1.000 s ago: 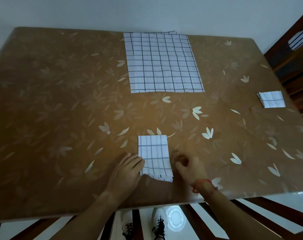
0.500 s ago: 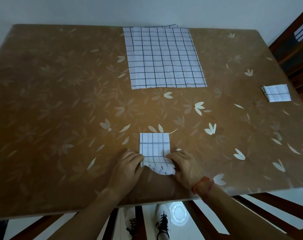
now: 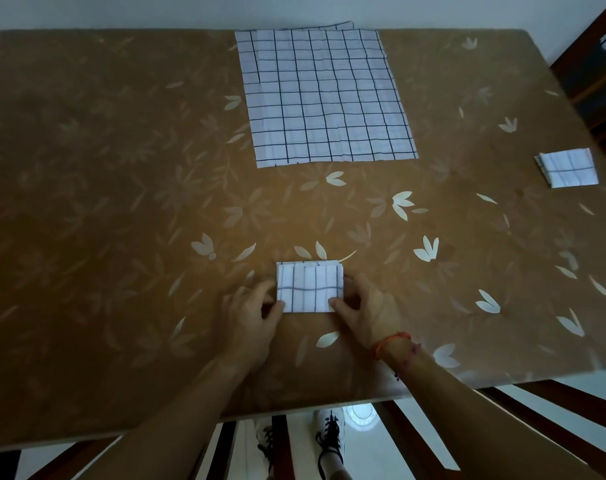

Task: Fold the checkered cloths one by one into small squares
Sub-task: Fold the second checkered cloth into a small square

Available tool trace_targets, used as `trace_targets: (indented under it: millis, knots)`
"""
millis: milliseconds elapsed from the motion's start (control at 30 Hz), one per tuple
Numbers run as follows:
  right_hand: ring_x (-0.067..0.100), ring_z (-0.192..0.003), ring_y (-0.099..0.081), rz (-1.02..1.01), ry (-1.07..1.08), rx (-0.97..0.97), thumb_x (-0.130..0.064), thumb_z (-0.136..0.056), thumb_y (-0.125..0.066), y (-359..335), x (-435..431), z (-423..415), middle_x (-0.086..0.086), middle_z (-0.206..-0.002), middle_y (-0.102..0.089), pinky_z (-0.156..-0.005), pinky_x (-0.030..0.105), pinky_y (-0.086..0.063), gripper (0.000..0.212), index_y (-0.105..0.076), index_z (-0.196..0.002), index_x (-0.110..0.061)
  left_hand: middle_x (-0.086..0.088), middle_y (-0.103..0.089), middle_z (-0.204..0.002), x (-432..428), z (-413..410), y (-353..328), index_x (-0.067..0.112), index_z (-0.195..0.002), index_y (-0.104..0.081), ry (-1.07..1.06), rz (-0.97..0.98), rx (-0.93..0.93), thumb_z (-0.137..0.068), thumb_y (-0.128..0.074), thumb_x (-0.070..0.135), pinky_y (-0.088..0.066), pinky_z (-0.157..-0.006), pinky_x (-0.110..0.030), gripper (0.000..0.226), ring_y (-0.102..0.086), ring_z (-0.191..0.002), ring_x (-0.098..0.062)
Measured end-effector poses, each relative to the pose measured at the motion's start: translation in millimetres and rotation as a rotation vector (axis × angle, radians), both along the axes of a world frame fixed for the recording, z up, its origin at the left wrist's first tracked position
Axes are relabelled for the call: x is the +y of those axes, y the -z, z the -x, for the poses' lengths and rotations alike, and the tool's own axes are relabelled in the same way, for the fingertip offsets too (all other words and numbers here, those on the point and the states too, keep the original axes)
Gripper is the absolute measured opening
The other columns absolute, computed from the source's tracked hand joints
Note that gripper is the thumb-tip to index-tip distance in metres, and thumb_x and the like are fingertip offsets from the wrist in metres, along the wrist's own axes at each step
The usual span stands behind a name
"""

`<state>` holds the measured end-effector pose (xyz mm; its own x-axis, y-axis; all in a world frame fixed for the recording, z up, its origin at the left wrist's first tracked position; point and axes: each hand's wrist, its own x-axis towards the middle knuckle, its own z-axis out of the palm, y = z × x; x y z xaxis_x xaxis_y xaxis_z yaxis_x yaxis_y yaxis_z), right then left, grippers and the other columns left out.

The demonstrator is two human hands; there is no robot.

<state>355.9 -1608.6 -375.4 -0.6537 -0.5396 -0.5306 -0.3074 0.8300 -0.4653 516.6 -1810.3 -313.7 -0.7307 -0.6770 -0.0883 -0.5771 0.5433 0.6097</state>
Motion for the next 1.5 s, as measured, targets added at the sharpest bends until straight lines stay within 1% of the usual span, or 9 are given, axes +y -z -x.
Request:
trace_targets:
  millis: [100, 300, 467, 600, 767, 900, 1100, 1267, 1500]
  knots:
    - [0.011, -0.087, -0.063, 0.196, 0.087, 0.136, -0.038, -0.081, -0.067, -95.8, -54.0, -10.0, -0.010, -0.103, -0.067, -0.078, 0.031, -0.055, 0.051, -0.047, -0.128, -0.040, 0.016, -0.056, -0.078, -2.7, 3.0, 0.5, 0.031, -0.114, -0.057, 0.024, 0.074, -0.015, -0.089, -0.062, 0.033, -0.032, -0.088, -0.029, 0.025, -0.050, -0.092, -0.013]
    - [0.016, -0.088, -0.064, 0.229, 0.093, 0.138, -0.036, -0.085, -0.065, -88.5, -56.1, -10.1, -0.003, -0.107, -0.067, -0.079, 0.034, -0.056, 0.053, -0.045, -0.134, -0.035, -0.004, -0.060, -0.116, -6.1, 3.4, 9.6, 0.016, -0.126, -0.053, 0.103, 0.257, -0.070, -0.088, -0.048, 0.038, -0.042, -0.089, -0.042, 0.044, -0.050, -0.106, -0.022]
    - [0.017, -0.086, -0.064, 0.213, 0.067, 0.150, -0.036, -0.085, -0.064, -85.3, -57.1, -6.9, -0.003, -0.104, -0.066, -0.077, 0.035, -0.056, 0.053, -0.043, -0.134, -0.033, -0.010, -0.038, -0.150, -12.2, 3.8, 5.8, 0.007, -0.141, -0.043, 0.445, 0.428, -0.085, -0.086, -0.056, 0.011, -0.039, -0.099, -0.045, 0.057, -0.034, -0.139, -0.025]
    - [0.018, -0.096, -0.054, 0.274, -0.068, 0.459, -0.033, -0.083, -0.062, -88.2, -63.0, -12.3, 0.001, -0.114, -0.051, -0.074, 0.037, -0.054, 0.050, -0.049, -0.130, -0.023, -0.010, -0.036, -0.152, -18.2, 5.0, 8.0, 0.005, -0.141, -0.045, 0.488, 0.418, -0.147, -0.095, -0.038, 0.018, -0.034, -0.107, -0.046, 0.048, -0.026, -0.143, -0.021]
    - [0.033, -0.130, -0.045, 0.490, -0.466, 0.612, -0.012, -0.090, -0.046, -73.0, -99.3, -36.5, 0.019, -0.144, -0.043, -0.106, 0.043, -0.040, 0.046, -0.050, -0.134, -0.001, -0.010, -0.036, -0.152, -20.5, 2.9, 12.8, 0.006, -0.144, -0.040, 0.535, 0.440, -0.154, -0.096, -0.030, 0.021, -0.028, -0.112, -0.045, 0.051, -0.024, -0.144, -0.022]
    - [0.027, -0.143, -0.027, 0.344, -0.555, 0.539, -0.017, -0.095, -0.031, -51.4, -108.5, -45.6, 0.015, -0.153, -0.031, -0.114, 0.043, -0.030, 0.053, -0.034, -0.145, 0.000, -0.014, -0.037, -0.151, -20.1, 2.8, 16.3, 0.002, -0.142, -0.042, 0.539, 0.421, -0.162, -0.099, -0.024, 0.022, -0.027, -0.113, -0.046, 0.051, -0.024, -0.144, -0.023]
    - [0.027, -0.144, -0.025, 0.218, -0.588, 0.607, -0.020, -0.096, -0.032, -47.7, -109.2, -47.4, 0.016, -0.153, -0.031, -0.118, 0.040, -0.016, 0.053, -0.034, -0.145, 0.001, -0.015, -0.032, -0.153, -17.6, 4.0, 18.0, 0.000, -0.144, -0.036, 0.519, 0.420, -0.158, -0.100, -0.019, 0.020, -0.022, -0.116, -0.043, 0.051, -0.021, -0.145, -0.022]
    - [0.027, -0.144, -0.023, 0.151, -0.608, 0.586, -0.029, -0.101, -0.018, -51.6, -99.6, -38.5, 0.017, -0.153, -0.029, -0.119, 0.041, -0.017, 0.055, -0.034, -0.145, 0.000, -0.017, -0.030, -0.153, -17.1, 3.1, 16.0, -0.001, -0.145, -0.034, 0.519, 0.418, -0.153, -0.098, -0.020, 0.018, -0.022, -0.116, -0.042, 0.052, -0.022, -0.145, -0.025]
    - [0.026, -0.145, -0.021, 0.002, -0.621, 0.571, -0.033, -0.100, -0.022, -63.9, -57.1, -5.6, 0.014, -0.156, -0.022, -0.116, 0.045, -0.026, 0.058, -0.026, -0.148, -0.002, -0.019, -0.028, -0.153, -16.4, 4.0, 8.5, -0.002, -0.145, -0.031, 0.526, 0.409, -0.196, -0.097, -0.020, 0.016, -0.025, -0.116, -0.044, 0.053, -0.021, -0.144, -0.028]
